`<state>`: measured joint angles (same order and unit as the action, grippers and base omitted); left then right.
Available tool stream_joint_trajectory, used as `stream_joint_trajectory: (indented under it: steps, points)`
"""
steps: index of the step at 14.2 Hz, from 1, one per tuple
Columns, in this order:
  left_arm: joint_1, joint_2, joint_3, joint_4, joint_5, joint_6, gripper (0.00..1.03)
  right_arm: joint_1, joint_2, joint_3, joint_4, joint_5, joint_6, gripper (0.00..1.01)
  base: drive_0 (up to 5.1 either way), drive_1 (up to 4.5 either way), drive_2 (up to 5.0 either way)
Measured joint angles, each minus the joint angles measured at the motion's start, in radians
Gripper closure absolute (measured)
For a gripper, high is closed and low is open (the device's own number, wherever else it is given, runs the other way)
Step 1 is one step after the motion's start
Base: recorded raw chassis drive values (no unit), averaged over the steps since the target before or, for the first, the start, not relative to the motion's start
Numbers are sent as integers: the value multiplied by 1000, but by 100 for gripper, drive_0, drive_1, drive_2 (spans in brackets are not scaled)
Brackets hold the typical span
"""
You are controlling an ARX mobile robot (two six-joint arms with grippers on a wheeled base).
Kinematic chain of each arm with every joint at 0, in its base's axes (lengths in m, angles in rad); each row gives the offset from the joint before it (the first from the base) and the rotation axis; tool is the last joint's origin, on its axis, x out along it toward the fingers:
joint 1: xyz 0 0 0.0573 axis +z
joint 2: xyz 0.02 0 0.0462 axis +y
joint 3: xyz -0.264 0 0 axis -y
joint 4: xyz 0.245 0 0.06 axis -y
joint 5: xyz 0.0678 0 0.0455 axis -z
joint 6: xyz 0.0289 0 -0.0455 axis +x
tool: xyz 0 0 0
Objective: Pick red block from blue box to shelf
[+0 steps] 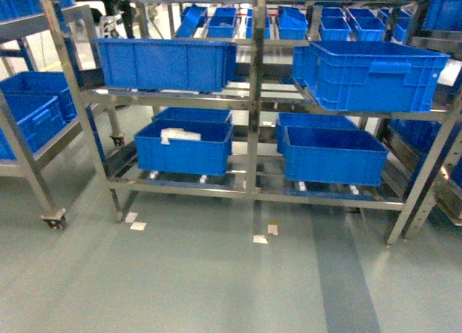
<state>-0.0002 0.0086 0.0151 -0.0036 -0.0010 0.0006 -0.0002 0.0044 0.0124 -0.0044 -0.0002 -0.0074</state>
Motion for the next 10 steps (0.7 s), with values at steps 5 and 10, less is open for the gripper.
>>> stream_joint_trajectory:
  steps: [5,10]
  points:
    - [0,0,0,0,0,0,5,0,0,0,0,0,0,62,-145,-145,-145]
    - [-2,0,0,0,0,0,5,0,0,0,0,0,0,62,-87,-87,-87]
